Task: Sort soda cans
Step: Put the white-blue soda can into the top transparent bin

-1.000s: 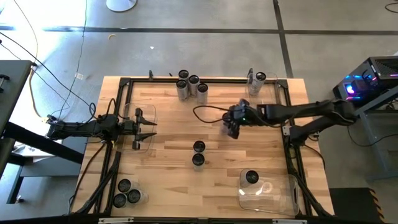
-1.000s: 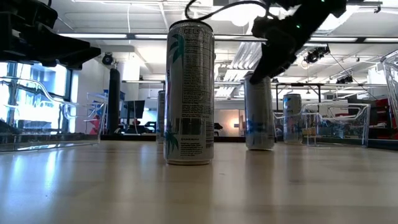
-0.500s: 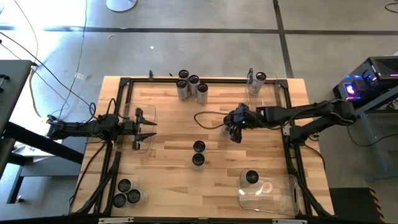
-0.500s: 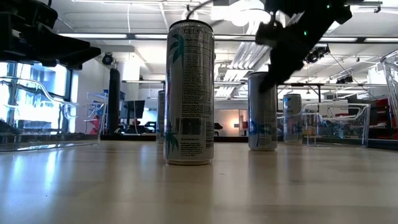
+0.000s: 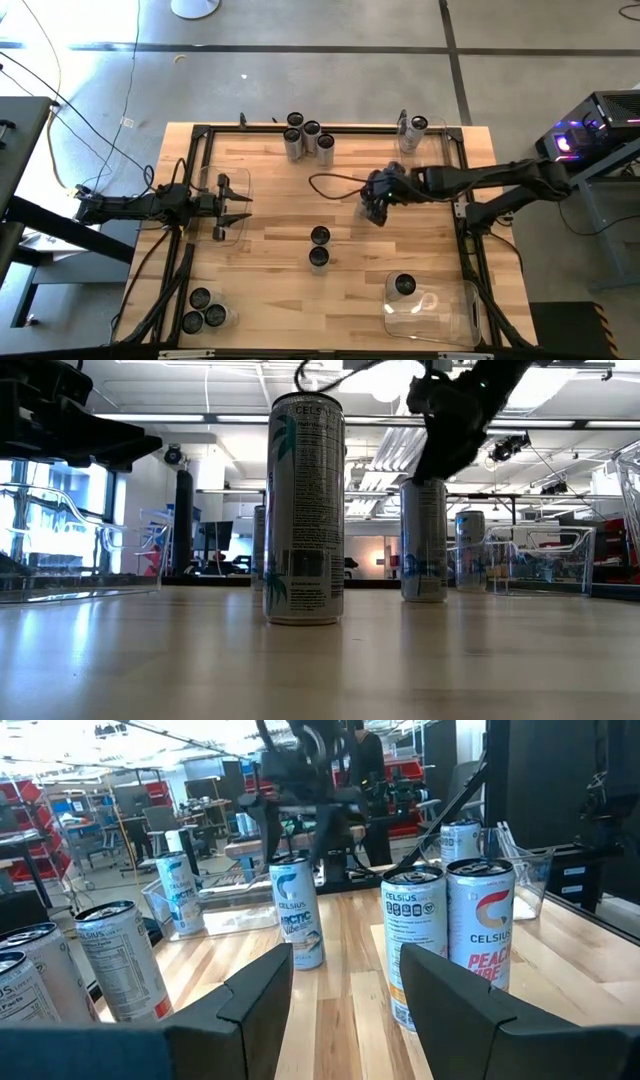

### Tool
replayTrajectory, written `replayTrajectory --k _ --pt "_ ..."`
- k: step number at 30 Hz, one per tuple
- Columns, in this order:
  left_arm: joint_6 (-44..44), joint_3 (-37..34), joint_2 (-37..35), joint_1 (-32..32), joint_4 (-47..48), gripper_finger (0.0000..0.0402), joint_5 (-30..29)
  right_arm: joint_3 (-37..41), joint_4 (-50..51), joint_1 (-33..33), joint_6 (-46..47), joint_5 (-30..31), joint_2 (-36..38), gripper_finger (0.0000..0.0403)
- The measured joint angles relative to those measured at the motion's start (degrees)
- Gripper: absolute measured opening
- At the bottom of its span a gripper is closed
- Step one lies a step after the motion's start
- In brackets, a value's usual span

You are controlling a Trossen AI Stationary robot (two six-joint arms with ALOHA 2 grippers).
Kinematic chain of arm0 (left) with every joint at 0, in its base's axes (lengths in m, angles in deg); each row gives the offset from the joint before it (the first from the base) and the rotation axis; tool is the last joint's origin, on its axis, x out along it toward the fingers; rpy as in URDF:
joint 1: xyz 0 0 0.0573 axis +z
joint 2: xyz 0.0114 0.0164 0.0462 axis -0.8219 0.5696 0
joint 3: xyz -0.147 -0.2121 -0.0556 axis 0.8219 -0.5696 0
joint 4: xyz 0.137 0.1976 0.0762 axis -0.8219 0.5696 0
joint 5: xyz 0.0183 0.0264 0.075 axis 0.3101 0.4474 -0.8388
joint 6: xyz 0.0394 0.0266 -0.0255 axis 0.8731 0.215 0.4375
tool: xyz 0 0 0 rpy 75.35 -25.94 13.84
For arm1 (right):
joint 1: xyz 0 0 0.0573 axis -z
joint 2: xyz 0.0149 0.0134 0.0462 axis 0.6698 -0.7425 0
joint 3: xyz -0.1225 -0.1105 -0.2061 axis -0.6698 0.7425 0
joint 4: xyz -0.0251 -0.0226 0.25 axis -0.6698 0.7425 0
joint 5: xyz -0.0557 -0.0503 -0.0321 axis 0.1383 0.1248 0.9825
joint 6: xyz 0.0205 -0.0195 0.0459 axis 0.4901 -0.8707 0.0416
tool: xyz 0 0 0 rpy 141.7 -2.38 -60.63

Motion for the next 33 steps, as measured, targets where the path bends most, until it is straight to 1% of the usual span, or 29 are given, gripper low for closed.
replayTrajectory --k 7,12,15,17,19,24,30,33 --pt "0.0 0.0 0.0 0.0 0.0 0.0179 0.0 -0.4 4.7 0.1 1.8 0.1 -0.5 0.0316" --pt "0.0 0.0 0.0 0.0 0.0 0.0179 0.0 -5.2 14.9 0.2 4.0 0.5 -0.3 0.0316" --pt "0.0 0.0 0.0 0.0 0.0 0.0179 0.0 -8.0 21.8 0.2 6.7 4.4 -0.3 0.0316" --pt "0.0 0.0 0.0 0.0 0.0 0.0179 0.0 -9.2 24.5 0.2 8.1 6.5 -0.3 0.0316" --pt "0.0 0.0 0.0 0.0 0.0 0.0179 0.0 -10.1 24.0 0.3 8.5 6.0 -0.3 0.0316" --pt "0.0 0.0 0.0 0.0 0.0 0.0179 0.0 -10.7 18.6 0.2 8.5 2.0 -0.3 0.0316" --pt "0.0 0.0 0.0 0.0 0.0 0.0179 0.0 -10.4 19.0 0.2 11.6 2.0 -0.5 0.0316" --pt "0.0 0.0 0.0 0.0 0.0 0.0179 0.0 -9.3 18.5 0.7 10.2 1.8 -0.5 0.0316"
